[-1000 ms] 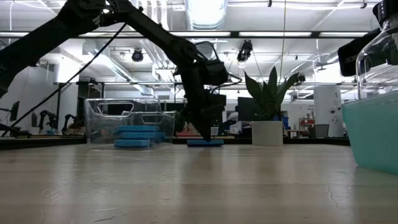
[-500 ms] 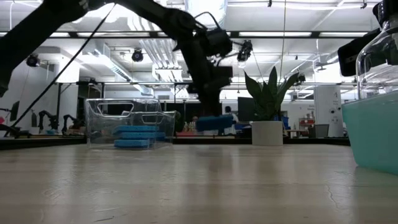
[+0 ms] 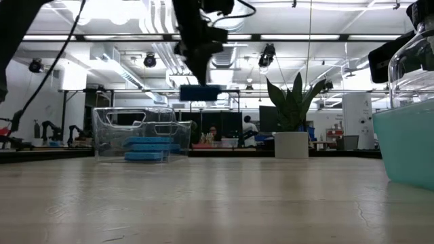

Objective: Pick & Place Kitchen Sink Supplies
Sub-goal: Put the sponge into the top transparent bin

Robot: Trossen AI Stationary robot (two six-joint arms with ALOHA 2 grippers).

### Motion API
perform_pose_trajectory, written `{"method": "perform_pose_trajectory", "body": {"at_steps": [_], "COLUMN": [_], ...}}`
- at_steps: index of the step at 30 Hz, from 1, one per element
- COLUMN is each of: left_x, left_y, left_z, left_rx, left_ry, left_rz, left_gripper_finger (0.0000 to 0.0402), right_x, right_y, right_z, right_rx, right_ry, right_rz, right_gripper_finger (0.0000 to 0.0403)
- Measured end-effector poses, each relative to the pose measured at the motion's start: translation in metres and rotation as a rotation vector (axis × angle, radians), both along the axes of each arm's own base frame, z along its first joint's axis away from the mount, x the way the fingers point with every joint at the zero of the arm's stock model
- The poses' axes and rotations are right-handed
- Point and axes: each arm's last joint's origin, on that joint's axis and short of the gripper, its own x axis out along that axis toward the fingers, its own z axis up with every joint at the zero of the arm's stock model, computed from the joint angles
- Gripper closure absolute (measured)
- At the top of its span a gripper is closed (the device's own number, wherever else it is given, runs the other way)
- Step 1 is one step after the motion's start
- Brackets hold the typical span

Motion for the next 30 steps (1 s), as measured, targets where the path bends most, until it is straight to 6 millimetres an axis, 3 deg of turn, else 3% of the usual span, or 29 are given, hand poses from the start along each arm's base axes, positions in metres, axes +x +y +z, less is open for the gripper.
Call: {"method": "perform_pose_trajectory", "body": {"at_steps": [4, 8, 17, 22, 30], "left_x": [-0.023, -0.046, -0.086, -0.108, -0.116], "left_y": [-0.008, -0.012, -0.003, 0.010, 0.013], "left_z": [0.009, 0.002, -0.050, -0.083, -0.099], "left_rx": [0.044, 0.038, -0.037, -0.077, -0.105], "left_ry": [0.041, 0.051, -0.067, -0.045, -0.080], "left_rz": [0.104, 0.171, 0.221, 0.310, 0.318], "left_gripper_finger": [0.0401, 0.0401, 0.0401, 0.0401, 0.0400], "right_x": [0.000, 0.000, 0.000, 0.000, 0.000], "right_y": [0.000, 0.000, 0.000, 0.000, 0.000], "right_z": [0.000, 0.000, 0.000, 0.000, 0.000], "right_rx": [0.000, 0.000, 0.000, 0.000, 0.000], "right_ry": [0.000, 0.000, -0.001, -0.001, 0.000], "right_rz": [0.000, 0.000, 0.000, 0.000, 0.000], "right_gripper_finger": [0.0394, 0.0394, 0.0394, 0.0394, 0.0394]}}
